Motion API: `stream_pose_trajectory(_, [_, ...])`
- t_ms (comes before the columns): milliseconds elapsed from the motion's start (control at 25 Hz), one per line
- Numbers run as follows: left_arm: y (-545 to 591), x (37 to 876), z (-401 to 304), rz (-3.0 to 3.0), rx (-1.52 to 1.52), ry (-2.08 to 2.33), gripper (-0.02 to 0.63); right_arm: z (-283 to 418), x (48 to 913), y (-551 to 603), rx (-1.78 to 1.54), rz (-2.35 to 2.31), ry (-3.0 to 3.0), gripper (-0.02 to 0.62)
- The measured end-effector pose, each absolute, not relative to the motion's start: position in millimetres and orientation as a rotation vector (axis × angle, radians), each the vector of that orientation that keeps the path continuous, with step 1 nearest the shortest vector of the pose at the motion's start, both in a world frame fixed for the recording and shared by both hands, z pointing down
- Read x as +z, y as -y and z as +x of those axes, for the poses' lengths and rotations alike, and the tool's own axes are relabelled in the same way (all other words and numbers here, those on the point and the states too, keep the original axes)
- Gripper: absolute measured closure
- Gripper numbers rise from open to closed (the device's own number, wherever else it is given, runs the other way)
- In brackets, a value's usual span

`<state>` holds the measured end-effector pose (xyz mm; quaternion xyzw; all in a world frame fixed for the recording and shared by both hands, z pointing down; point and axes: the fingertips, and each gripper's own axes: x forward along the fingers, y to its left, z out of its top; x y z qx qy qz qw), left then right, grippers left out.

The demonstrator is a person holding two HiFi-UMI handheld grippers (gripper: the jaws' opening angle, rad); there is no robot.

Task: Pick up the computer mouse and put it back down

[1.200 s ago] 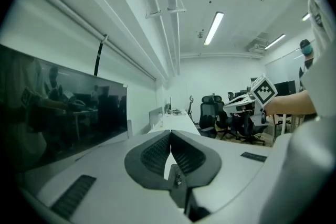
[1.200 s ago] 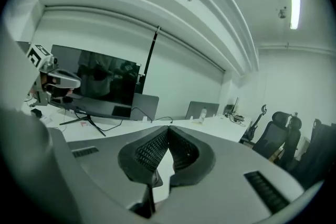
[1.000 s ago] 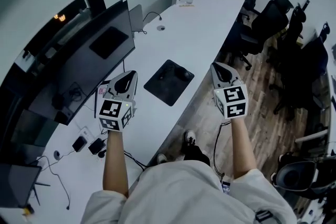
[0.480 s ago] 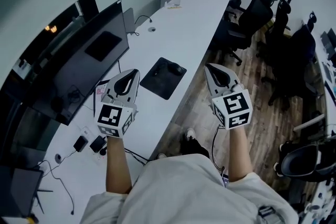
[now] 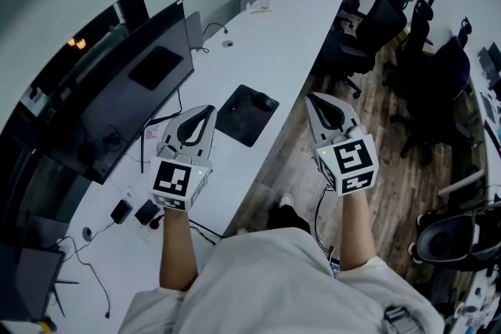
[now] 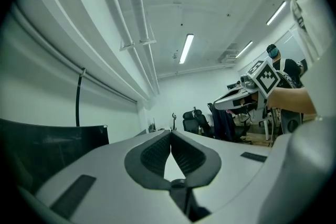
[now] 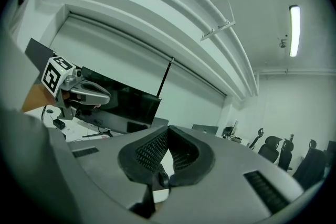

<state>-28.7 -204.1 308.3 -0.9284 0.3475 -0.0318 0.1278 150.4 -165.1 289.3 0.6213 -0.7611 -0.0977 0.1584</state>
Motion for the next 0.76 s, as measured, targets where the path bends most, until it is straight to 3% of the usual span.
stream_pose_trajectory(760, [222.7,336.8,-10.0,-2.757,-0.193,-1.01,0.588,164.7,303.9,179.4,-0.235,1.758,2.171,0.583])
